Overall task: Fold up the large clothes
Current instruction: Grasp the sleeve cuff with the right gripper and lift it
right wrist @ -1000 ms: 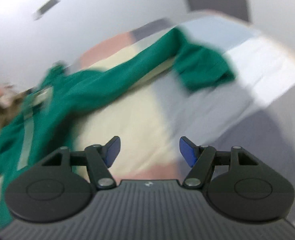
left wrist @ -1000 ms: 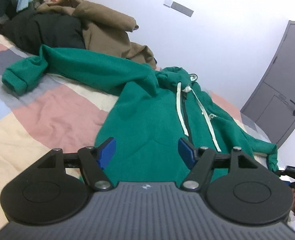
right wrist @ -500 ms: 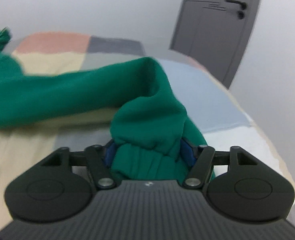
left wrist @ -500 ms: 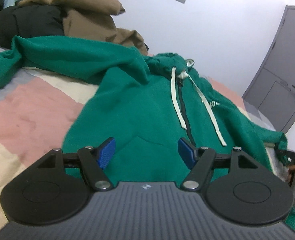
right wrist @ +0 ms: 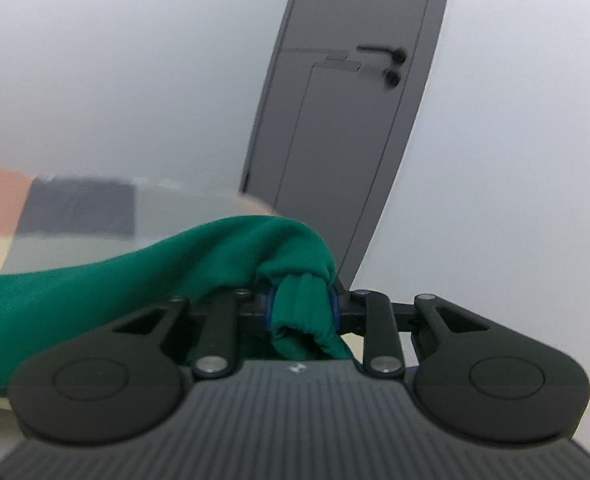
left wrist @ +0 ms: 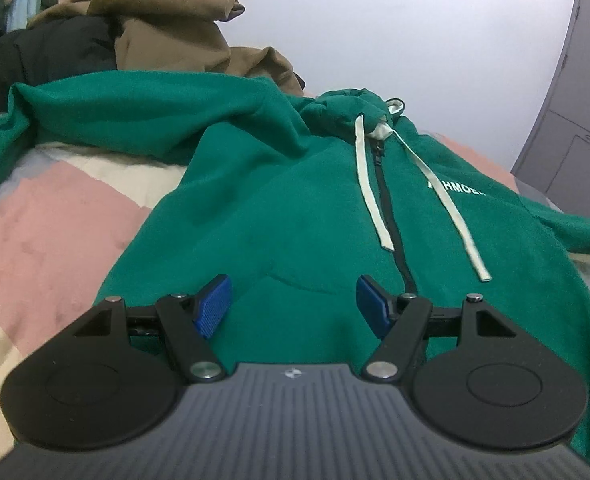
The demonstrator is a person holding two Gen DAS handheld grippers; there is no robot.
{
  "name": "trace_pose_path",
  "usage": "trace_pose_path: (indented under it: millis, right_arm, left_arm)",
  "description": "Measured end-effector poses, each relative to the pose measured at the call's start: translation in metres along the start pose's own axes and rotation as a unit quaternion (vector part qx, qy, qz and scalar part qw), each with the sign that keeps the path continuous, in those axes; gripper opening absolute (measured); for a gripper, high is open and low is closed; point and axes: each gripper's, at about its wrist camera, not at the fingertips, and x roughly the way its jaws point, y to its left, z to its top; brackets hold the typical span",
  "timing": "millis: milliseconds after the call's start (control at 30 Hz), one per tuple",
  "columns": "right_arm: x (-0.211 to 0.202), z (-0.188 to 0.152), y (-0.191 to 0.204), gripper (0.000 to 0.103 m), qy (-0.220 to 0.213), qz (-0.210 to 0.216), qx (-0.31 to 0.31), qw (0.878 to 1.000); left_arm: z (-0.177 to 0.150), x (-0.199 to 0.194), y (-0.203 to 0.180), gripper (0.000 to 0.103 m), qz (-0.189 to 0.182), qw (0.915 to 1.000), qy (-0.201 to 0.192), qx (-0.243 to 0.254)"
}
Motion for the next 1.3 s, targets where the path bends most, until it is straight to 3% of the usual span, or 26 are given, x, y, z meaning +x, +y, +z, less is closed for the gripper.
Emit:
trace_pose_path:
  millis: [200,300,400,533,700,867,1033,1200,1300]
  right_arm:
    - [0.016,0.039,0.003,0.026,-0.047,-0.031,-0.018,0.998]
    - [0.030,0.038,0.001,0.025,-0.020,-0.032,0.002,0.999]
    - [0.027,0.034,0.002,0.025,-0.018,-0.005,0.029,0.999]
    - [-0.002,0.048,0.005,0.025,-0.044,0.025,0.034,0.998]
    - [-0.087,0.086,0.023,0.025,-0.112,0.087,0.011,0.990]
    - [-0.186,0.116,0.065,0.025,-0.184,0.166,-0.062,0.967]
    - [-0.283,0.117,0.116,0.025,-0.226,0.247,-0.138,0.932]
    - [-0.367,0.087,0.182,0.025,-0.232,0.320,-0.222,0.891]
    - [-0.412,0.054,0.222,0.025,-0.238,0.359,-0.285,0.856]
  left_arm:
    - [0.000,0.011,-0.008,0.074,0.006,0.9999,0.001,0.009]
    - [0.000,0.019,-0.009,0.074,0.013,0.9997,0.012,0.016]
    - [0.000,0.023,-0.006,0.074,0.010,0.9997,0.022,0.007]
    - [0.001,0.021,-0.002,0.074,0.001,0.9998,0.021,-0.004]
    - [0.004,0.010,0.005,0.074,-0.009,0.9998,0.013,-0.010]
    - [0.008,-0.007,0.016,0.074,-0.026,0.9994,0.003,-0.020]
    - [0.011,-0.025,0.027,0.074,-0.035,0.9991,-0.017,-0.020]
    - [0.015,-0.033,0.042,0.074,-0.047,0.9979,-0.026,-0.035]
    - [0.016,-0.034,0.051,0.074,-0.057,0.9971,-0.029,-0.042]
